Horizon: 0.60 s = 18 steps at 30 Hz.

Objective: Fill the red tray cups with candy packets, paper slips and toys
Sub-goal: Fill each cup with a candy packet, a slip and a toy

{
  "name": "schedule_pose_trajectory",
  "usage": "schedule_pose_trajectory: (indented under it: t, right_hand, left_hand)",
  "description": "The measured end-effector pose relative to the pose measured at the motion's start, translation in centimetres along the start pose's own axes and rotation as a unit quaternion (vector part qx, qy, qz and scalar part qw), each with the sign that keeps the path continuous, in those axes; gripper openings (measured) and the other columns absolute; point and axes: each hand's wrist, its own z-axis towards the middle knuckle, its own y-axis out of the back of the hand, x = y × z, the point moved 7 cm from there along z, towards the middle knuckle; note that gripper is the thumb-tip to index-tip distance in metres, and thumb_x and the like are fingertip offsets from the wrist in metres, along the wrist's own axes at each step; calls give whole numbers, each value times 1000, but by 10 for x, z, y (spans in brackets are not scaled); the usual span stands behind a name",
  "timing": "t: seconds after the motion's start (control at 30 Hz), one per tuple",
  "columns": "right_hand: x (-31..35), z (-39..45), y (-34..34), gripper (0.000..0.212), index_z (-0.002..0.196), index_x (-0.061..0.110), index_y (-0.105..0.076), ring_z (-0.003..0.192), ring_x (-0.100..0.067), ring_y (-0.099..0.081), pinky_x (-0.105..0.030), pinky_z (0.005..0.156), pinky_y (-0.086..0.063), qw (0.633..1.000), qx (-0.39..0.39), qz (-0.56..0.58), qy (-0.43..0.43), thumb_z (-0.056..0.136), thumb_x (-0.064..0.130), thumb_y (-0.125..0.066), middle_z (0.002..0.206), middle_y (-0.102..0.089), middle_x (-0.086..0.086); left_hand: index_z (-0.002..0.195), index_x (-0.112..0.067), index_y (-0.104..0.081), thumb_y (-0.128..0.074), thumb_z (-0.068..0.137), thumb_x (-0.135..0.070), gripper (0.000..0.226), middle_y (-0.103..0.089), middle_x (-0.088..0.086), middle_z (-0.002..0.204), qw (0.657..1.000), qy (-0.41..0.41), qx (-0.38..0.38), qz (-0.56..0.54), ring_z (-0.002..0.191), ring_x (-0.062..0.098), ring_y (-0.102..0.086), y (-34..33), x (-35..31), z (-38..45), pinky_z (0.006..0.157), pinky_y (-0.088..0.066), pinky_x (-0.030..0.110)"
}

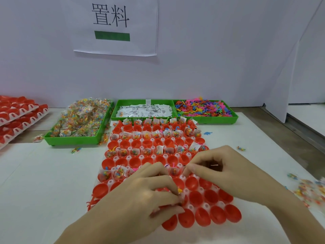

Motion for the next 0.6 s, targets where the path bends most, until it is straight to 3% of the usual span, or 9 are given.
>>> schedule_pose_trajectory:
  t: [0.1, 0.17, 0.23, 0.3, 0.43, 0.53, 0.6]
  right_hand:
    - [-4, 3, 5, 27, 92, 33, -80, 56, -12, -43, -26, 58, -42, 1000, -19, 22, -4, 98, 46, -58, 66, -58, -10]
    - [-6, 4, 8, 30, 92, 31, -80, 54, -10, -40, -19, 54, -37, 998, -31, 45, -9, 98, 47, -56, 59, -51, -3]
    - [-9, 5, 11, 32, 90, 30, -80, 52, -7, -41, -14, 53, -36, 996, -52, 67, -19, 97, 48, -55, 55, -50, 6]
    - [-13, 7, 15, 34, 89, 30, -80, 52, -4, -46, -11, 54, -39, 993, -76, 81, -31, 94, 51, -54, 55, -54, 7]
    - [-21, 8, 19, 36, 89, 29, -81, 56, -7, -51, -18, 58, -45, 989, -99, 104, -45, 93, 52, -53, 58, -55, 6]
    - [-24, 9, 20, 39, 90, 27, -81, 55, -10, -49, -21, 57, -45, 987, -106, 109, -49, 93, 53, -53, 58, -54, 3]
    - [-25, 10, 21, 40, 90, 26, -81, 54, -9, -47, -18, 55, -44, 987, -108, 111, -49, 92, 54, -53, 58, -53, 2]
  left_hand:
    - [98, -29, -83, -64, 101, -46, 25, -72, -20, 101, 996, -3, -76, -37, 97, 7, -59, 13, 7, -1, 87, -48, 22]
    - [95, -25, -83, -63, 102, -42, 27, -72, -19, 100, 987, 27, -145, -66, 98, 7, -62, 30, 24, -4, 88, -47, 23]
    - [97, -18, -81, -61, 101, -35, 26, -72, -14, 100, 972, 79, -222, -13, 98, 9, -64, 51, 54, -15, 90, -47, 26]
    - [103, -9, -79, -58, 100, -32, 31, -72, -1, 103, 946, 146, -269, 106, 99, 18, -62, 69, 94, -33, 94, -46, 31]
    - [132, -4, -67, -48, 100, -37, 50, -64, 19, 133, 898, 310, -196, 241, 121, 43, -59, 74, 173, -80, 102, -45, 56]
    - [141, -12, -62, -42, 99, -42, 56, -59, 14, 145, 898, 363, -126, 214, 133, 39, -55, 59, 209, -104, 106, -40, 56]
    - [137, -13, -66, -47, 101, -35, 46, -64, 10, 140, 899, 364, -120, 212, 127, 37, -61, 54, 219, -109, 103, -39, 53]
